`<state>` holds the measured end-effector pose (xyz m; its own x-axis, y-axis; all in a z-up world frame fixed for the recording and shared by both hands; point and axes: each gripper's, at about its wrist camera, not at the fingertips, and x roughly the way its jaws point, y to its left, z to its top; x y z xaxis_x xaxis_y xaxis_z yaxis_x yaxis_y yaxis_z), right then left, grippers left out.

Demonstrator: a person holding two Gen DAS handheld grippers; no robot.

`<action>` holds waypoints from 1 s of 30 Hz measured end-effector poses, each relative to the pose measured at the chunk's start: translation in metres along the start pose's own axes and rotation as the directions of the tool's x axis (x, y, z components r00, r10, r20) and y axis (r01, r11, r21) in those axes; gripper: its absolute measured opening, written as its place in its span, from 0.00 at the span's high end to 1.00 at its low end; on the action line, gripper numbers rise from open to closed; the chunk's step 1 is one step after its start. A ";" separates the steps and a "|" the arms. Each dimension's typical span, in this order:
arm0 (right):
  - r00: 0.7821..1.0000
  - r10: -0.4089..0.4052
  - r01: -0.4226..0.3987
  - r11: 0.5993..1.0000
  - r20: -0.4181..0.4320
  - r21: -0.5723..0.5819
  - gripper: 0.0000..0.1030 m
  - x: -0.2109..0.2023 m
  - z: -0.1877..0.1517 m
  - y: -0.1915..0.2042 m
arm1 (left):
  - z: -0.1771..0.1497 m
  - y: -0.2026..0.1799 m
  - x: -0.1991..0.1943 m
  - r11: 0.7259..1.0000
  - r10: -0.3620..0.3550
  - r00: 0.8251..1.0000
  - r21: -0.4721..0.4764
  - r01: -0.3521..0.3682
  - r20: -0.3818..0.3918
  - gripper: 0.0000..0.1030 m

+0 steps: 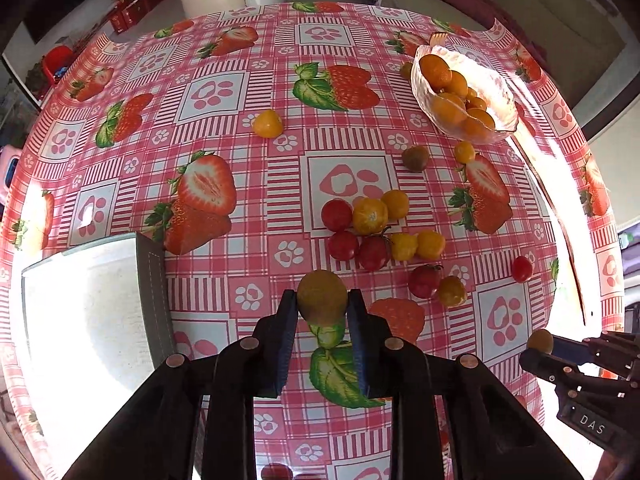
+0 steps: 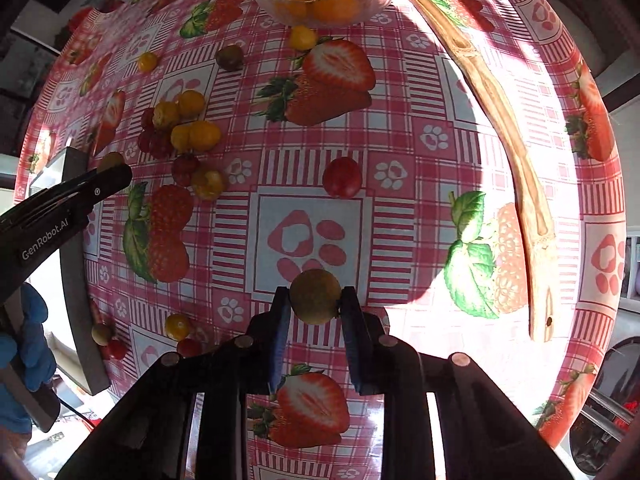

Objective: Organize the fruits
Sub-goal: 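Carry both fruits over the white tray and open both tools to drop them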

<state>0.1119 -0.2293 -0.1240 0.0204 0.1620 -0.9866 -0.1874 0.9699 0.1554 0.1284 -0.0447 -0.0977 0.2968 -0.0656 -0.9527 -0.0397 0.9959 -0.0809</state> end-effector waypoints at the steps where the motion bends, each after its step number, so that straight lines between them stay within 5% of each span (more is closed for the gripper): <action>1: 1.000 0.007 -0.007 1.000 0.002 0.002 0.73 -0.003 -0.001 0.002 | -0.002 0.002 -0.005 1.000 -0.003 1.000 -0.010 0.003 0.005 0.74; 14: 0.999 0.047 -0.046 0.996 0.021 -0.070 0.73 -0.036 -0.005 0.048 | -0.046 0.070 -0.048 0.991 0.028 0.999 -0.135 -0.023 0.033 0.74; 30: 0.992 0.119 -0.124 0.944 -0.037 -0.305 0.73 -0.018 0.002 0.201 | -0.138 0.181 -0.057 0.942 0.155 0.987 -0.293 -0.163 -0.052 0.74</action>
<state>0.0755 -0.0367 -0.0746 -0.0380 0.2692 -0.9623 -0.4787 0.8404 0.2540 -0.0278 0.1303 -0.0988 0.2371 0.0860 -0.9677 -0.3653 0.9309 -0.0068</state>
